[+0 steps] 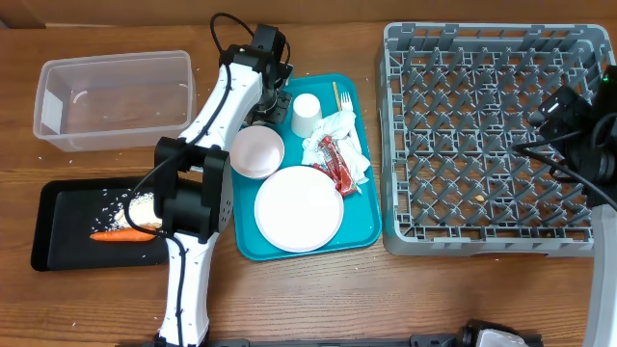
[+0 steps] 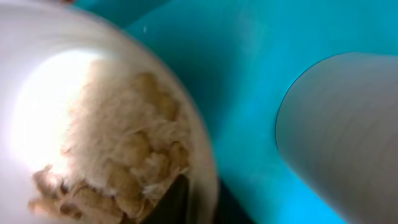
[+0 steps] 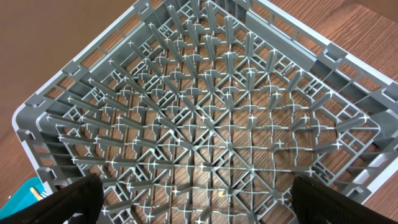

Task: Sort waste into correct bins and load items into the dishwasher rack
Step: 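Reach the left gripper toward the white bowl of peanuts, then grasp the white peanut bowl rim and lift it with the left gripper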

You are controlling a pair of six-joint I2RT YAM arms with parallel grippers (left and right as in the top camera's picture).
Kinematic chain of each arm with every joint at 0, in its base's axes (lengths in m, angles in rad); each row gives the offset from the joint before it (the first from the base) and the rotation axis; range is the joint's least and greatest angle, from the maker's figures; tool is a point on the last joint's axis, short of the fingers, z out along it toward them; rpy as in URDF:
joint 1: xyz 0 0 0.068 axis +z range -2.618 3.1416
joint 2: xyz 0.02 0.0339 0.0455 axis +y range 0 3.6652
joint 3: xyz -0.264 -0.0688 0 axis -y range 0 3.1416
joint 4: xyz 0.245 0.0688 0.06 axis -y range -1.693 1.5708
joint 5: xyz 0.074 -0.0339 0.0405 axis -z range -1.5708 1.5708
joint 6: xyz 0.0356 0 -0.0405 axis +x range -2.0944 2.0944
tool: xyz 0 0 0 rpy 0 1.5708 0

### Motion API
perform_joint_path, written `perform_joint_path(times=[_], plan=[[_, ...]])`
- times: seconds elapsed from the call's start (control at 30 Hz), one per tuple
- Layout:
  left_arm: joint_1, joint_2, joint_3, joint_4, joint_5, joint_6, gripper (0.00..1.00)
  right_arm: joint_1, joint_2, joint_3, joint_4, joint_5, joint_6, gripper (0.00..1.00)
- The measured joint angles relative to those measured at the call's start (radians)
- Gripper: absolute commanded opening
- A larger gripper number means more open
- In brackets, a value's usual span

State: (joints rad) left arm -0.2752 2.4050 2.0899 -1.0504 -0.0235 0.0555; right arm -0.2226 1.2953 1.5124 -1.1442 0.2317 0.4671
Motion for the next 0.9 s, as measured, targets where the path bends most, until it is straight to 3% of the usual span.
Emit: perform_joint_path(times=[0.43, 0.9], plan=[[-0.001, -0.059, 0.077, -0.071, 0.04, -0.106, 0.04, 0.0, 0.0, 0.0, 0.0, 0.0, 0.0, 1.0], [0.047, -0.585, 0.122, -0.343, 0.074, -0.376, 0.04, 0.0, 0.0, 0.0, 0.0, 0.0, 0.0, 1.0]])
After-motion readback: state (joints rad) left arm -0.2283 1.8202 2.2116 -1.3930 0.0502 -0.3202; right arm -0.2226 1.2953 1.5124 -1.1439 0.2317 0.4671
